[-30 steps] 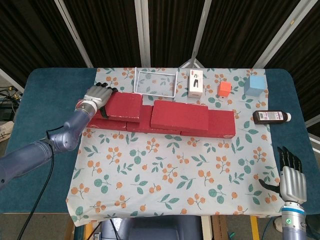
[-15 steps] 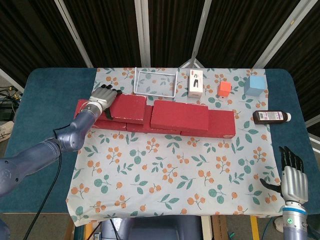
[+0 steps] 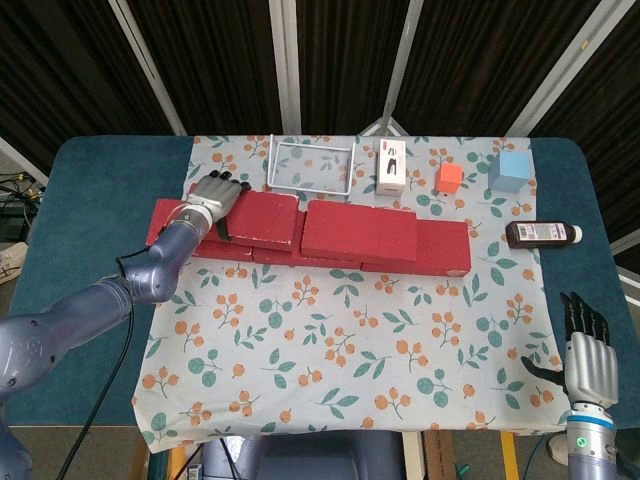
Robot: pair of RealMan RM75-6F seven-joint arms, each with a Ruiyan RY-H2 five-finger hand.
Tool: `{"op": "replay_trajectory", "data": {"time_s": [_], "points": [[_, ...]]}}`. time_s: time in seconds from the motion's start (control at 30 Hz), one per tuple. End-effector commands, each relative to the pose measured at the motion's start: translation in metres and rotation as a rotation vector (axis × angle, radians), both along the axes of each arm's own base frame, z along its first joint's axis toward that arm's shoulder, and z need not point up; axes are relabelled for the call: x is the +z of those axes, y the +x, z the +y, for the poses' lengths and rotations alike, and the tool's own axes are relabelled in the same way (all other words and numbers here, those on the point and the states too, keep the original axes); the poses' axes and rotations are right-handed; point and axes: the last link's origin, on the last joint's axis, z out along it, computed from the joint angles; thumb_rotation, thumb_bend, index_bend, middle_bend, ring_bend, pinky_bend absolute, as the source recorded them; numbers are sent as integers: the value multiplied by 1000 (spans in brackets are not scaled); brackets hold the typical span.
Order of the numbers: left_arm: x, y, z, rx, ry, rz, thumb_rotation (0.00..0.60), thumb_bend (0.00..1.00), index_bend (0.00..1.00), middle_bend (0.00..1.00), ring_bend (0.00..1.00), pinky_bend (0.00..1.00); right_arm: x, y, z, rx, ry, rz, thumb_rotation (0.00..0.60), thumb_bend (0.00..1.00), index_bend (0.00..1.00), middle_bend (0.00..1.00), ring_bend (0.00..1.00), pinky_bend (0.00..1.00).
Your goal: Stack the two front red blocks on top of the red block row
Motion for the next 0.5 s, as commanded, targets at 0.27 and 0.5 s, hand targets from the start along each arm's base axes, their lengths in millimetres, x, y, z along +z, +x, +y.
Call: {"op": "replay_trajectory", "data": {"time_s": [0.27, 0.5], "points": [[-6, 9, -1, -5, -5, -2, 600, 9, 360, 306, 0, 1, 1, -1, 0, -2, -5, -5, 600, 47, 0, 5, 0, 0], [-9, 11, -1, -11, -5, 26, 600, 9, 359, 306, 0, 1, 3, -1, 0, -1, -10, -13, 600, 47, 0, 5, 0, 0]]}}
